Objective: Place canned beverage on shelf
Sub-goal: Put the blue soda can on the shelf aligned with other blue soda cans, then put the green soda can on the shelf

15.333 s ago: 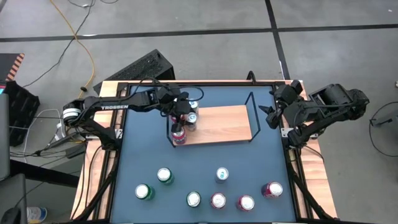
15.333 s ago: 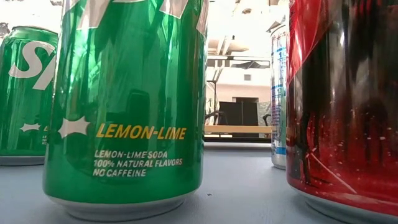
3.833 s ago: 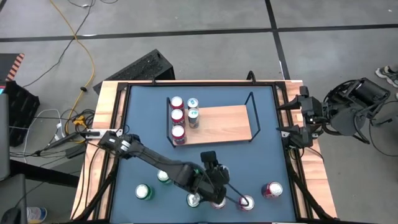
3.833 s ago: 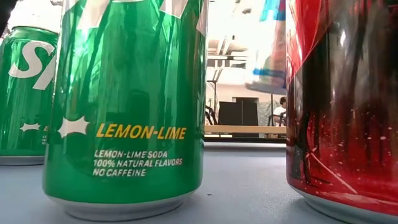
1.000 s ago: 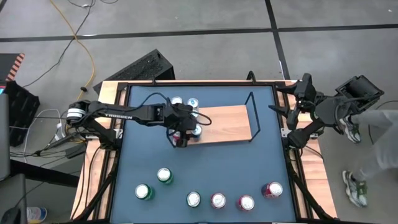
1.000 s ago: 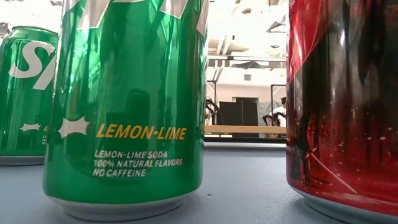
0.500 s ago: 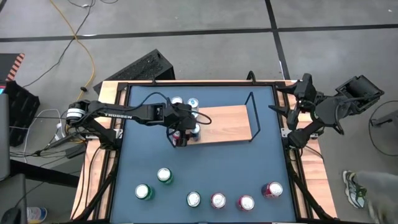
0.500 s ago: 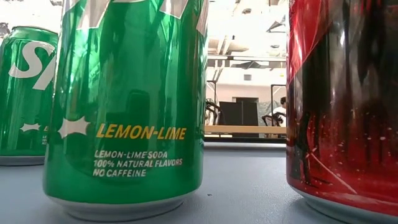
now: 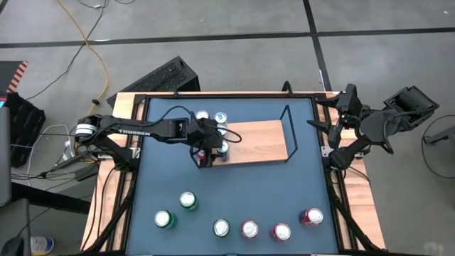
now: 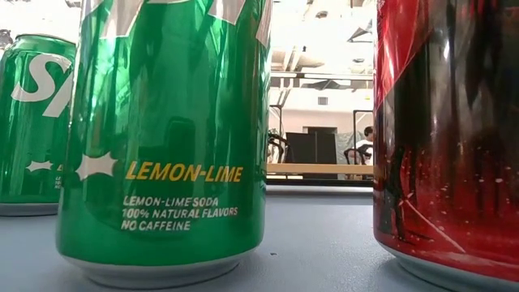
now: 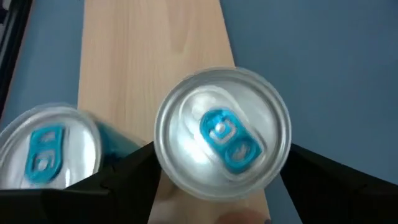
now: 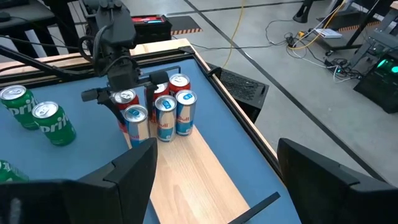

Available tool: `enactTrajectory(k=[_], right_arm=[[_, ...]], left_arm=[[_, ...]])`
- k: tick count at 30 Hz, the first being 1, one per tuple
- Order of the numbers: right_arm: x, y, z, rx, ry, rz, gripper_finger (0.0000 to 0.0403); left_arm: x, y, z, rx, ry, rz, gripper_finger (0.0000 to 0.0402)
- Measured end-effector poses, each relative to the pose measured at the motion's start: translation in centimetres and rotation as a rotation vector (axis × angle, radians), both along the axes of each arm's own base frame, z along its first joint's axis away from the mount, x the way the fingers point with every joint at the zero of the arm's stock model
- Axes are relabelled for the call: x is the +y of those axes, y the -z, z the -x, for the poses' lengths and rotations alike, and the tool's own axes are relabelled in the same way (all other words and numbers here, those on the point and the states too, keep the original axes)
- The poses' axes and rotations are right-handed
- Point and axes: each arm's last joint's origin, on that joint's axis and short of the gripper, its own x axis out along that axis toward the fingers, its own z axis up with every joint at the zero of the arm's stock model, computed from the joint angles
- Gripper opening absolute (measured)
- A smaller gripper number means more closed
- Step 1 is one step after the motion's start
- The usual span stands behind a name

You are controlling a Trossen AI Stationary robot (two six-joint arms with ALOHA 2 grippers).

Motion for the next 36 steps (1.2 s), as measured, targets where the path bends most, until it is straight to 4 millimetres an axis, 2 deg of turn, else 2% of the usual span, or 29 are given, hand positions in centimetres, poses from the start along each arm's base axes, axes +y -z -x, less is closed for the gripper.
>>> enactTrajectory(k=[16, 19, 24, 30, 33, 36], right_arm=[[0.0, 0.0, 0.0, 0.000, -0.001, 0.000, 0.0317], [0.0, 0.0, 0.0, 0.000, 0.000, -0.001, 0.0317], [0.2, 0.1, -0.2, 0.015, -0.020, -0.017, 0.0317], [0.3, 0.2, -0.2, 0.035, -0.057, -0.048, 0.0317], [0.4, 0.2, -0.2, 0.046, -0.076, -0.056, 0.0317], [0.5, 0.3, -0.2, 0.069, -0.116, -0.060, 0.0317]], left_arm=[[-0.1, -3.9, 2.8, -0.104, -0.098, 0.005, 0.0297], [-0.1, -5.7, 3.6, -0.155, -0.123, 0.026, 0.0297], [-0.2, -9.8, 5.3, -0.282, -0.181, 0.030, 0.0297], [-0.7, -14.6, 6.5, -0.458, -0.204, 0.182, 0.0297], [-2.1, -16.1, 6.8, -0.470, -0.098, 0.269, 0.0297], [-4.5, -17.1, 7.5, -0.423, -0.043, 0.273, 0.0297]])
